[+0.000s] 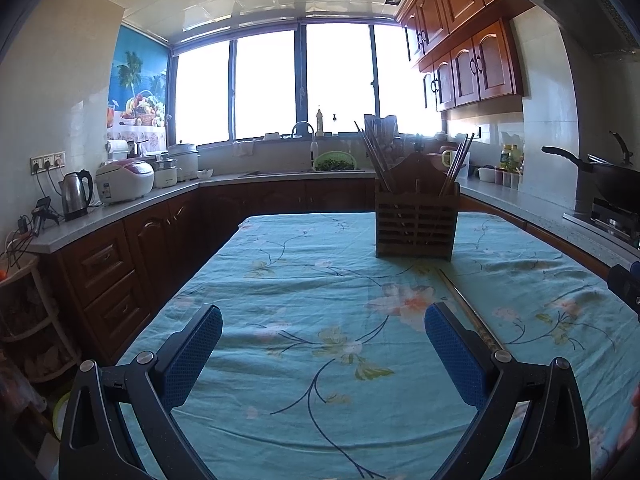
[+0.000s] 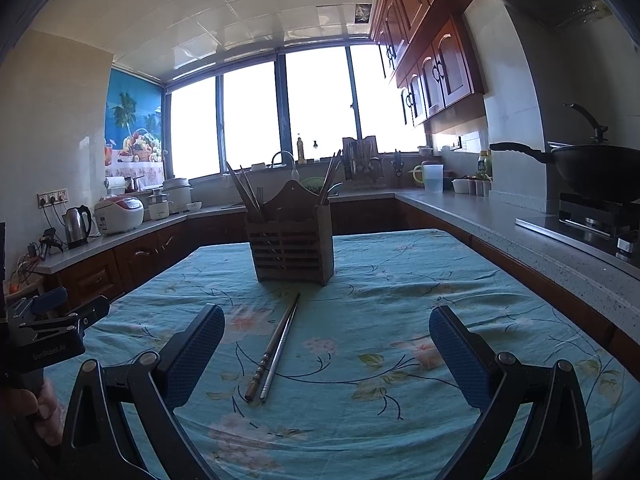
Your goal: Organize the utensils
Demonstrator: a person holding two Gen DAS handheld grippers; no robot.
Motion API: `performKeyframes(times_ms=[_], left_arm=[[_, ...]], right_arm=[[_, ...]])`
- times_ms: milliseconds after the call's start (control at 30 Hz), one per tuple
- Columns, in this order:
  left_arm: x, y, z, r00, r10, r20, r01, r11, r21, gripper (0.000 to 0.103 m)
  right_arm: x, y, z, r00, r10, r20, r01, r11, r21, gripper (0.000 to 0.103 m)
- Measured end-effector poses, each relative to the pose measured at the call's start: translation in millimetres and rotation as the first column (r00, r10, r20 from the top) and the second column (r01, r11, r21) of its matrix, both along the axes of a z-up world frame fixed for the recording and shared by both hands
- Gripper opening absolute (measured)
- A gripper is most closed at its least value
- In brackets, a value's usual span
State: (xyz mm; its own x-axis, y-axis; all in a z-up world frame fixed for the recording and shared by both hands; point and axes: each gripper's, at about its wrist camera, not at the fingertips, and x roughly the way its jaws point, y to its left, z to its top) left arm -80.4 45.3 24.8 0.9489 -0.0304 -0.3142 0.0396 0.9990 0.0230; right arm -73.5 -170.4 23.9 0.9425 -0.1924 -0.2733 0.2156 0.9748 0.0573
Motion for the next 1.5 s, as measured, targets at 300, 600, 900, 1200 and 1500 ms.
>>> performKeyframes(times_ms=[300,600,900,1200,1500], left_arm=[[-2,-5,2,1.000,-0.002,0.001,0.002,1.000,0.002,0.102],[-3,-10,1,1.000,0.004,0.002,-0.004,1.000,0.006,0.102],[-5,-13,1,1.000,0.011,0.010,-0.011,1.000,0.019,0.102],[-5,-11,0,1.000,0.014,0.009,-0.014,1.000,0.013,0.102],[-6,-11,0,1.000,0.016,0.010,-0.016,1.000,0.017,0.102]], right_arm=[[2,2,0,1.000,-0.003,-0.010,0.003,1.000,0.000,0.103],[2,4,1,1.000,-0.008,-0.012,0.008,1.000,-0.009,0.103],[3,5,0,1.000,-0.018,-0.023,0.018,1.000,-0.003,0.103],[6,7,-3,0.998,-0.034,-0.051,0.034,0.999,-0.002,0.103],[7,8,-2,0.998,-0.027,-0.052,0.026,1.000,-0.007,0.103]])
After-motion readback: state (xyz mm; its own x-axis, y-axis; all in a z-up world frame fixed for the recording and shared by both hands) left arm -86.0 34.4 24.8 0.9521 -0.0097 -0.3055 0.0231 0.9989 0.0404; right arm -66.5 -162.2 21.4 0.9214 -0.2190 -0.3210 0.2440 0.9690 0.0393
